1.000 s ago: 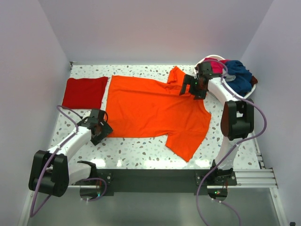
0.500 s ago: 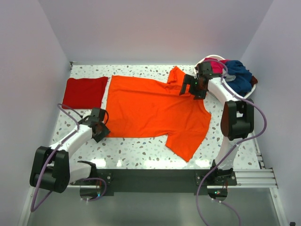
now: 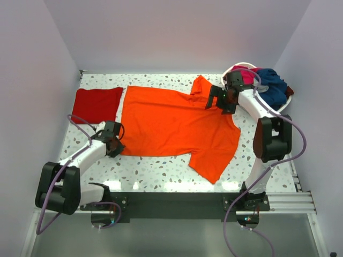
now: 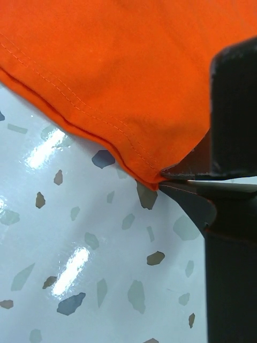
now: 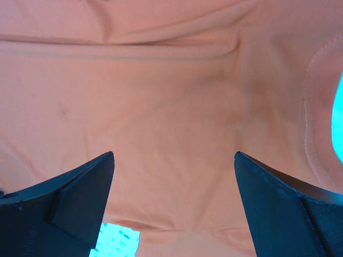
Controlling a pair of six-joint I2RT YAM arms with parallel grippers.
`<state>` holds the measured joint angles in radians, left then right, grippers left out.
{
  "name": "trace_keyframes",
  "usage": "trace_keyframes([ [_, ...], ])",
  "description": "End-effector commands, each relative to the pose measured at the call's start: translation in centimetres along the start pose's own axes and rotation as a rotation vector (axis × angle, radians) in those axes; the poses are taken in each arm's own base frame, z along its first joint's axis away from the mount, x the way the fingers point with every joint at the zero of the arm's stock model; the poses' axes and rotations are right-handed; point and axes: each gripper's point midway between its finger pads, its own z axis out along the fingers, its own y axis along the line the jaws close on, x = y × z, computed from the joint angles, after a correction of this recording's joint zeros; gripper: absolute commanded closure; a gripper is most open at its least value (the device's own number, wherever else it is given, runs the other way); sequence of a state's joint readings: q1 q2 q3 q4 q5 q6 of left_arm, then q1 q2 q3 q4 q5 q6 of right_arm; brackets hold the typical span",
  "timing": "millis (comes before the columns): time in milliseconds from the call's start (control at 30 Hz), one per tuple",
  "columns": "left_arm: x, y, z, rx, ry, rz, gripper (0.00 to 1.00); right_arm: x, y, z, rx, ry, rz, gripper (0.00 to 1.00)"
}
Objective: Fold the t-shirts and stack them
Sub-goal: Flatten the tshirt out, then fold the tshirt
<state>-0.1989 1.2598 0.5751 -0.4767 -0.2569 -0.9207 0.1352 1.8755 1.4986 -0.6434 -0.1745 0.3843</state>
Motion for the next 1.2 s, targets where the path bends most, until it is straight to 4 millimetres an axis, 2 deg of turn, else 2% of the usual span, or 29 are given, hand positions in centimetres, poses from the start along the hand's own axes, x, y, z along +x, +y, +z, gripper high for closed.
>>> trace_keyframes([
  [0,-1.5,-1.8,-0.1,0.058,-0.045,0.014,1.0,0.2,-0.2,-3.0,0.016,-0.03,-0.005,0.04],
  [33,-2.0,-2.2,-0.3,0.068,-0.053,0.017,1.0,0.5,-0.4,-3.7,0.024,-0.032,-0.011,0.04],
  [233,-3.5,-3.6,-0.6,0.093,-0.085,0.044,1.0,4.3,-2.3,-4.1,0.084,0.04,0.022,0.04],
  [267,-3.8,-3.9,-0.8,0.102,-0.09,0.046,1.0,5.5,-2.8,-3.9,0.094,0.065,0.037,0.04],
  [367,-4.1,-4.8,-0.7,0.121,-0.084,0.073,1.0,7.3,-3.4,-3.7,0.103,0.083,0.079,0.04],
  [567,-4.5,-5.7,-0.5,0.132,-0.072,0.099,1.0,9.5,-4.4,-2.9,0.129,0.127,0.117,0.04],
  [867,-3.9,-4.5,-1.5,0.117,-0.063,0.083,1.0,10.9,-5.5,0.0,0.157,0.181,0.13,0.06],
  [1167,-3.8,-2.5,-1.8,0.066,-0.081,0.062,1.0,10.5,-6.0,2.9,0.165,0.181,0.135,0.07],
])
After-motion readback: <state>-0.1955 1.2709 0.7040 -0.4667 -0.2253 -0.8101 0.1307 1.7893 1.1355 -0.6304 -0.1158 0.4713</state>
